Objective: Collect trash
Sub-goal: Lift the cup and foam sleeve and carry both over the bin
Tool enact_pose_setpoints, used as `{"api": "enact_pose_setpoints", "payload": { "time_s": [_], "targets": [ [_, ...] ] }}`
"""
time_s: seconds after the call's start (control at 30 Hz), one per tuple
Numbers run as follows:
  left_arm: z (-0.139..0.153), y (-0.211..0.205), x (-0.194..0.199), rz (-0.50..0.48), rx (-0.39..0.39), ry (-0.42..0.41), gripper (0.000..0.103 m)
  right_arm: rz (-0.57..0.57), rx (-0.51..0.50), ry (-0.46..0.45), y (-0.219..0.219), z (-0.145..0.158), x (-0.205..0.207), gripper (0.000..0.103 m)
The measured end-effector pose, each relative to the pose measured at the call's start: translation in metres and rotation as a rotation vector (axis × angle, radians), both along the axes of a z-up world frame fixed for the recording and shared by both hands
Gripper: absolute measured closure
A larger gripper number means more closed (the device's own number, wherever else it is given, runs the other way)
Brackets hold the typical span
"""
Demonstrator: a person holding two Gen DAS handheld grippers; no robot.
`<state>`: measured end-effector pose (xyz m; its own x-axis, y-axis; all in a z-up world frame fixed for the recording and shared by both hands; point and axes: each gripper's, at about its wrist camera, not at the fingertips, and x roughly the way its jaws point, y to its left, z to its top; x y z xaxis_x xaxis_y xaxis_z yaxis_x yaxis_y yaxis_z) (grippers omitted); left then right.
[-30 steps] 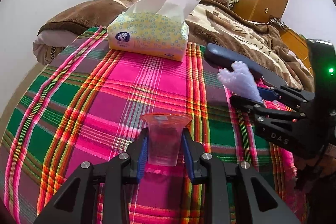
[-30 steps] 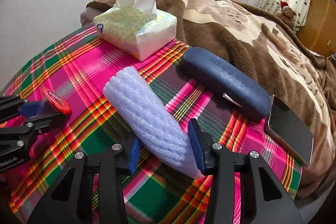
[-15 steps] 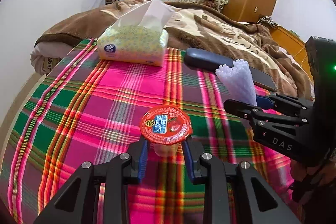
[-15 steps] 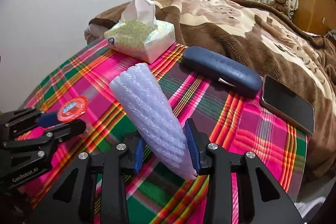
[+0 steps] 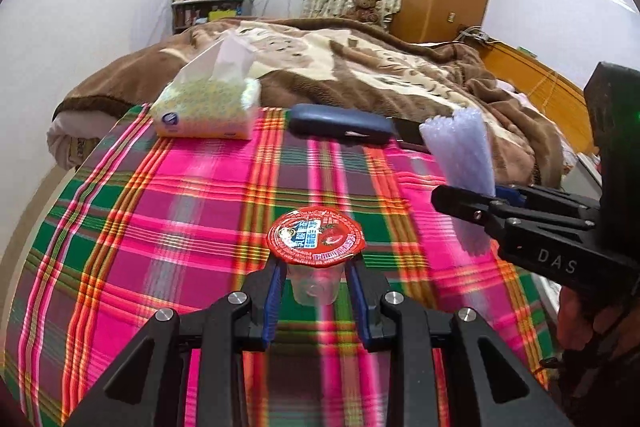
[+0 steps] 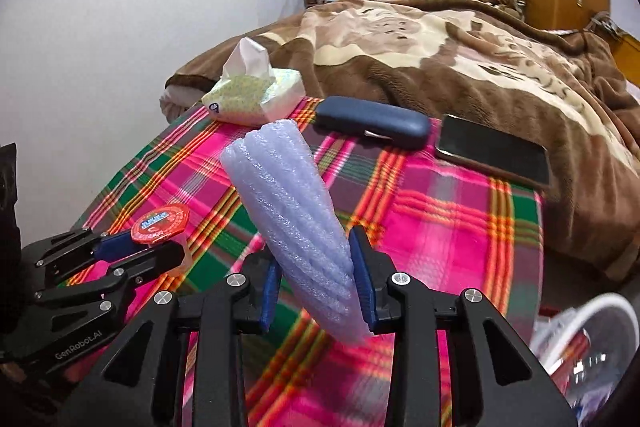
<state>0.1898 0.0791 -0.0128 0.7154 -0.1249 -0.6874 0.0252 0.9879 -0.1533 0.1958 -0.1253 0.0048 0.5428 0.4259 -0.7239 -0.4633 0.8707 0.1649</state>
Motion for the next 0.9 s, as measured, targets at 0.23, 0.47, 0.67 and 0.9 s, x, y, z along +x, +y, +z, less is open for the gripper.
{"api": "enact_pose_setpoints", "payload": {
  "time_s": [0.23,0.47,0.67,0.9],
  "targets": [
    [0.018,-0.039,-0.020,-0.071,0.016,-0.037,0.073,-0.081,0.020,0.002,-0.035,0.005,-0.020,0.069],
    [0.028,-0.081,-0.033,-0.146,0.027,-0.057,0.073,-0.169,0.030,-0.008,-0.076,0.009,-0.040,0.069],
    [0.034,-0.123,-0.043,-0.219,0.033,-0.072,0.073,-0.244,0.042,-0.022,-0.113,0.013,-0.055,0.069],
    [0.039,-0.172,-0.050,-0.308,0.037,-0.083,0.073,-0.337,0.025,-0.024,-0.155,0.016,-0.071,0.069]
  ]
}}
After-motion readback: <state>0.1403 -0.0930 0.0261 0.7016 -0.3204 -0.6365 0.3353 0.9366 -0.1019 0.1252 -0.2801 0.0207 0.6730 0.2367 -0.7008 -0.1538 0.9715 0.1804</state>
